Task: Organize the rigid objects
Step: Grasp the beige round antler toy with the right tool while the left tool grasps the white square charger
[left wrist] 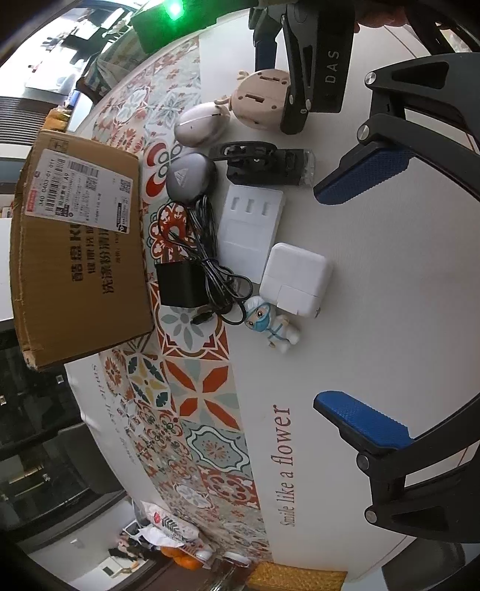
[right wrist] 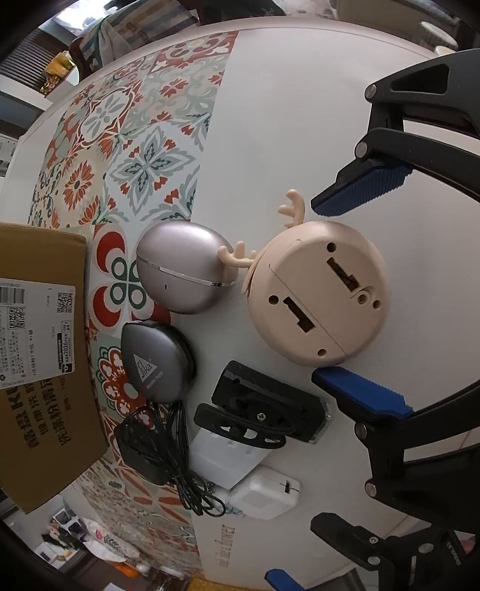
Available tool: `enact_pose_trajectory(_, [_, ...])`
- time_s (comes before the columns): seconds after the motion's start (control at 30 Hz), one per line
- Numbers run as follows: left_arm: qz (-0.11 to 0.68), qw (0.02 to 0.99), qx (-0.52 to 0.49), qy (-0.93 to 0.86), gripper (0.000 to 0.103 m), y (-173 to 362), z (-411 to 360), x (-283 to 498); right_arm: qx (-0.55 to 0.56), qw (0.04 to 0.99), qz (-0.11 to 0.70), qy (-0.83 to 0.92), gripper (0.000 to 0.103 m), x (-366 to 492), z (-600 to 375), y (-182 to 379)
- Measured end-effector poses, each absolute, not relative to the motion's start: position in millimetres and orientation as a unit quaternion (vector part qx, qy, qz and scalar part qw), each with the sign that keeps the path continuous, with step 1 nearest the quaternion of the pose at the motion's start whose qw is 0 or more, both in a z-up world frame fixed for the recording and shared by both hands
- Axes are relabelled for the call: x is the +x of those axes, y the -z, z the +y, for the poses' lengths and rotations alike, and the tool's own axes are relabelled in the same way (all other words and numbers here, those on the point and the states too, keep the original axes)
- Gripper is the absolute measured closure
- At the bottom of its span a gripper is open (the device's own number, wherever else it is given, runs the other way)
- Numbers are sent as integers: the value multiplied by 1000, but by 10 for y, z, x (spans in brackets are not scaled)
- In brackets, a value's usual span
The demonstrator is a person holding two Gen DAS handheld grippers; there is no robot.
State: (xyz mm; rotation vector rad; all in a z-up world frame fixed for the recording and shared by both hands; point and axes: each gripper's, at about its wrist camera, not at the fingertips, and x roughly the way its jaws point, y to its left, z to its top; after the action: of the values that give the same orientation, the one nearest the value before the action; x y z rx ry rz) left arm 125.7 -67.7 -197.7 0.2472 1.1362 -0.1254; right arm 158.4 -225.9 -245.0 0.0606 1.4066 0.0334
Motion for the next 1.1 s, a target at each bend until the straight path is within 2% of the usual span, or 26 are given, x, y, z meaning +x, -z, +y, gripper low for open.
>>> enact_pose_trajectory(0.23, [538, 829, 130, 76, 0, 2069, -712, 1286, 42, 762, 647, -11, 28, 1655, -2217, 2529])
enact_pose_trajectory(0.37, [540, 826, 135, 90, 5, 2129, -733, 1317, 41, 766, 642, -6, 30, 1635, -2199, 2525])
enact_pose_trajectory(0.67, [546, 818, 140, 116, 24, 2280, -726, 1439, 71, 758, 648, -11, 30, 1469, -2249, 2442])
enact_pose_trajectory(0.9, [561, 807, 124, 135, 46, 2380, -713, 1511, 85, 759, 646, -7, 30, 1463, -2325, 2344])
enact_pose_trajectory(1.1, [560, 806, 126, 143, 48, 2419, -750, 1569, 92, 758, 646, 2, 30, 1419, -2347, 2344])
